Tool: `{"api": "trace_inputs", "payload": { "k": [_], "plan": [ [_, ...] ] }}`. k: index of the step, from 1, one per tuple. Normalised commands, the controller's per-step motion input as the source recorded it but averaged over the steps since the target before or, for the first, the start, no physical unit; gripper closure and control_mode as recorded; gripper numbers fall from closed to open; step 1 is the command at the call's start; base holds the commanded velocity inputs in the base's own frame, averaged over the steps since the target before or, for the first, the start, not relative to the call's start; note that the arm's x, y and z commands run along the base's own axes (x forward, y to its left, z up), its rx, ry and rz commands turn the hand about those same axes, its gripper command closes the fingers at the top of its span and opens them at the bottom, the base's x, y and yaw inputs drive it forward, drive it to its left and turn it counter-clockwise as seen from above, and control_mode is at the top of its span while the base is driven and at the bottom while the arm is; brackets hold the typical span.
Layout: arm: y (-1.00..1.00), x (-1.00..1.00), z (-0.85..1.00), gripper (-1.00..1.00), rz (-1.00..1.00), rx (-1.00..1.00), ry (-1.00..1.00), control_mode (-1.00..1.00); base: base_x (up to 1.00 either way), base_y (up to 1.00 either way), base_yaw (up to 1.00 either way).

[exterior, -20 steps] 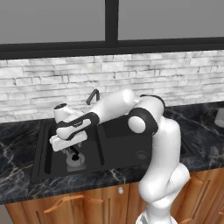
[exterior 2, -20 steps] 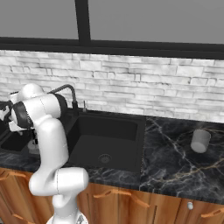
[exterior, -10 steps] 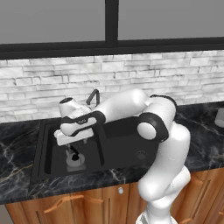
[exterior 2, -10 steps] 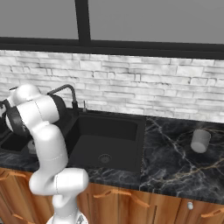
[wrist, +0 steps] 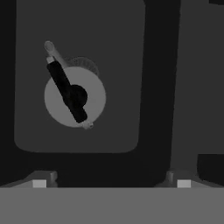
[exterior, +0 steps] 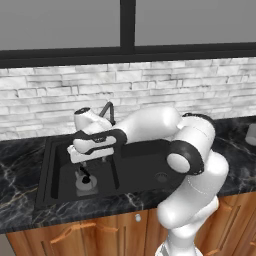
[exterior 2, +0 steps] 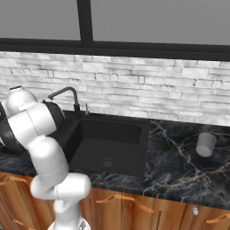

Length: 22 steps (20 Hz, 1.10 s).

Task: Place the kettle in the left basin and the glass cup in the right basin of the sink.

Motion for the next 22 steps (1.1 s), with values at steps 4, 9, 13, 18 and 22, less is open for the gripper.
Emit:
{"api": "trace_inputs", "payload": {
  "k": [4, 9, 13, 18, 22],
  "plan": [
    [-0.33, -0.27, 0.26, -1.00, 0.00, 0.00, -0.08, -1.00, 0.00, 0.00, 0.00],
    [-0.30, -0.23, 0.23, -1.00, 0.04, 0.01, -0.12, -1.00, 0.00, 0.00, 0.00],
    [-0.33, -0.24, 0.24, -1.00, 0.08, 0.09, -0.10, -1.00, 0.00, 0.00, 0.00],
    [-0.33, -0.15, 0.27, -1.00, 0.07, 0.13, -0.02, -1.00, 0.00, 0.00, 0.00],
    [-0.41, -0.19, 0.26, -1.00, 0.07, 0.12, -0.03, -1.00, 0.00, 0.00, 0.00]
  ]
}}
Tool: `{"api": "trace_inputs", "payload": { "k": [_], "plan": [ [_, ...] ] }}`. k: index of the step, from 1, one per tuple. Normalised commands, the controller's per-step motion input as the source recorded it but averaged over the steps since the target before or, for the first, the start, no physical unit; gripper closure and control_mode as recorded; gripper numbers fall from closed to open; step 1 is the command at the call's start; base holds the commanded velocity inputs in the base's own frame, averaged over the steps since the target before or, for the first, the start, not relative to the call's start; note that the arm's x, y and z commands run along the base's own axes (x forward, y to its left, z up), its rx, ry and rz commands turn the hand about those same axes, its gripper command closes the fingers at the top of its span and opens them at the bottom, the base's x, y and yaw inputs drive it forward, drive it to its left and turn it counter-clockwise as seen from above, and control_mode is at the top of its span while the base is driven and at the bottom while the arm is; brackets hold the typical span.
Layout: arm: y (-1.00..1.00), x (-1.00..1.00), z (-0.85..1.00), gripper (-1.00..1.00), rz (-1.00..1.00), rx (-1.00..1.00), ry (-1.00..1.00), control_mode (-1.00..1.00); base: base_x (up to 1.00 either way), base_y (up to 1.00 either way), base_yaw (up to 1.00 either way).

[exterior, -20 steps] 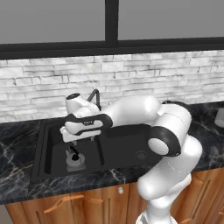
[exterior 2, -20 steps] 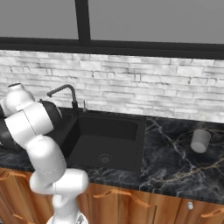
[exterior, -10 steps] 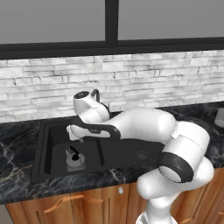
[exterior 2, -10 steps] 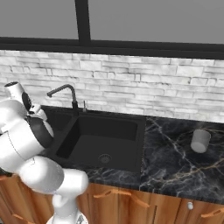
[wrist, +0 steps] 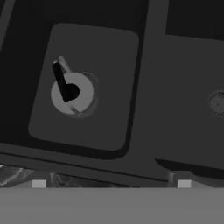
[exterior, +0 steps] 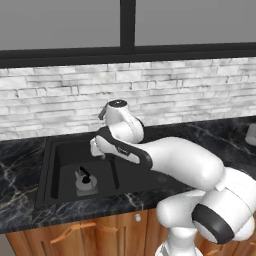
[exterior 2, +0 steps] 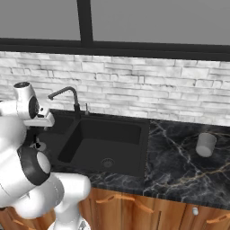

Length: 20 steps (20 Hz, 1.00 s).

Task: Place the kettle in the left basin and the glass cup in the right basin of the sink.

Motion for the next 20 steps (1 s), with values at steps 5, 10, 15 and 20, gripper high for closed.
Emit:
{"api": "trace_inputs", "payload": {
  "k": [5, 10, 15, 20],
  "plan": [
    [-0.44, -0.18, 0.15, -1.00, 0.01, 0.14, 0.00, -1.00, 0.00, 0.00, 0.00],
    [-0.41, -0.19, 0.24, -1.00, 0.00, 0.09, 0.00, -1.00, 0.00, 0.00, 0.00],
    [-0.42, -0.23, 0.33, -1.00, 0.00, 0.00, -0.01, -1.00, 0.00, 0.00, 0.00],
    [-0.45, -0.24, 0.38, -1.00, 0.00, 0.00, -0.03, -1.00, 0.00, 0.00, 0.00]
  ]
}}
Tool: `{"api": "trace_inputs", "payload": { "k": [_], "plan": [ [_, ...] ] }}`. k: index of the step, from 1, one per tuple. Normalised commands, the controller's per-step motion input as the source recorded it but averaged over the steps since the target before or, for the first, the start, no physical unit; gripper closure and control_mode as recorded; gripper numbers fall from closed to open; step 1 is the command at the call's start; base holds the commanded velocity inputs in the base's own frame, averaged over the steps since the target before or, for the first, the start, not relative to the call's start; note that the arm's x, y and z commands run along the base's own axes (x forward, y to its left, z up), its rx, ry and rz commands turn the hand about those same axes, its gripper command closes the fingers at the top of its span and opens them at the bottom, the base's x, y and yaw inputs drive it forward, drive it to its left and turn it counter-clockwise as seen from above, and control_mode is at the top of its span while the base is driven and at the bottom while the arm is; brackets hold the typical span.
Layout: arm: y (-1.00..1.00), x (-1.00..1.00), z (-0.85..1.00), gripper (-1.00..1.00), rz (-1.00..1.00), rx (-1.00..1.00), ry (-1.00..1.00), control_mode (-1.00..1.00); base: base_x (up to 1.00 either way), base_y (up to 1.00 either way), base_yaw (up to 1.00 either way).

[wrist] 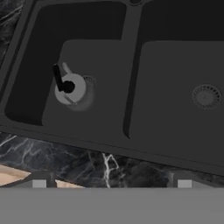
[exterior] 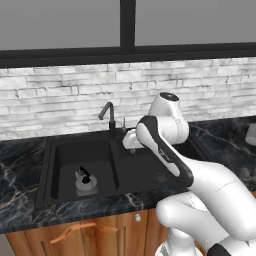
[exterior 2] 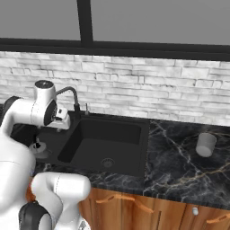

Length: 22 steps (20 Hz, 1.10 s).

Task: Place the kettle in the left basin and the glass cup in the right basin of the sink.

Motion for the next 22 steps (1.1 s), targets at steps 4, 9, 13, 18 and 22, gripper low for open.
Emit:
{"api": "trace_inputs", "payload": {
  "k": [4, 9, 13, 18, 22],
  "plan": [
    [-0.53, -0.26, 0.29, -1.00, 0.00, 0.00, -0.05, -1.00, 0.00, 0.00, 0.00],
    [-0.50, -0.24, 0.17, -1.00, -0.01, -0.01, 0.00, -1.00, 0.00, 0.00, 0.00],
    [-0.53, -0.14, 0.15, -1.00, -0.05, 0.00, 0.01, -1.00, 0.00, 0.00, 0.00],
    [-0.50, -0.09, 0.17, -1.00, -0.07, -0.04, 0.04, -1.00, 0.00, 0.00, 0.00],
    [-0.55, -0.05, 0.18, -1.00, -0.06, -0.10, 0.02, -1.00, 0.00, 0.00, 0.00]
  ]
}}
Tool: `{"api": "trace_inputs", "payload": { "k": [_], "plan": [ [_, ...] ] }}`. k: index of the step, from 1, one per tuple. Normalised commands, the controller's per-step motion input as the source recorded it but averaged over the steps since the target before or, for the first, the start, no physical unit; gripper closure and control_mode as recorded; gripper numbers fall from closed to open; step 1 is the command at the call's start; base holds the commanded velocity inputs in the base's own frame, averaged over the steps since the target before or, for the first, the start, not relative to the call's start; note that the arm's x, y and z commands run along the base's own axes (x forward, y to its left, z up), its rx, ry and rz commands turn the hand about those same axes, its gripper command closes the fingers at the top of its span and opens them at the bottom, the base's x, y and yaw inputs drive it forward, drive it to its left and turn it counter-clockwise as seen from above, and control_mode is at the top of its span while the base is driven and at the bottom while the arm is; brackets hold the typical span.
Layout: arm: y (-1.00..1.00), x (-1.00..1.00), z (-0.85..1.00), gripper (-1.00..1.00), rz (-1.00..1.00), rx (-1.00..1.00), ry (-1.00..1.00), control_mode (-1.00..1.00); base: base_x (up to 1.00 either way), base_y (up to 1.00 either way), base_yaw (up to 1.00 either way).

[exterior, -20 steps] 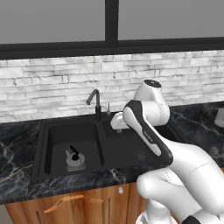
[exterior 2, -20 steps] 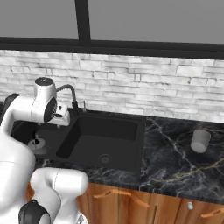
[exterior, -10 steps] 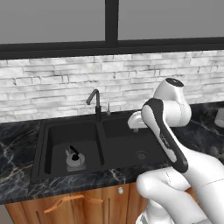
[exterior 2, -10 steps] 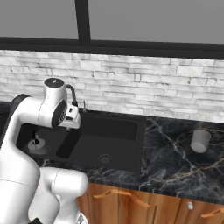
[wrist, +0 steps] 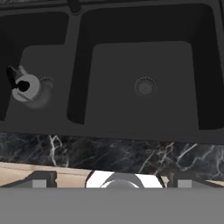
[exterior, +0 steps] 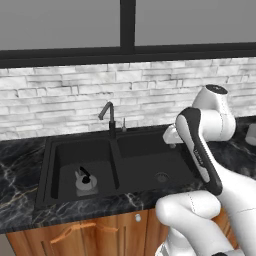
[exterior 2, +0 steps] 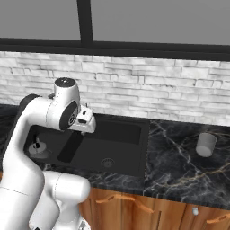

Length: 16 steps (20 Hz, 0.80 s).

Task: Place the kettle in the left basin and the glass cup in the right basin of the sink.

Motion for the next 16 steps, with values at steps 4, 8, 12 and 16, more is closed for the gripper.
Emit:
{"api": "trace_inputs", "payload": {
  "k": [4, 8, 12, 16],
  "plan": [
    [-0.49, -0.02, 0.20, -1.00, -0.01, -0.15, 0.02, -1.00, 0.00, 0.00, 0.00],
    [-0.52, -0.02, 0.16, -1.00, -0.04, -0.12, 0.03, -1.00, 0.00, 0.00, 0.00],
    [-0.55, -0.01, 0.11, -1.00, -0.06, -0.09, 0.03, -1.00, 0.00, 0.00, 0.00],
    [-0.59, 0.00, 0.05, -1.00, -0.07, -0.04, 0.03, -1.00, 0.00, 0.00, 0.00]
  ]
}}
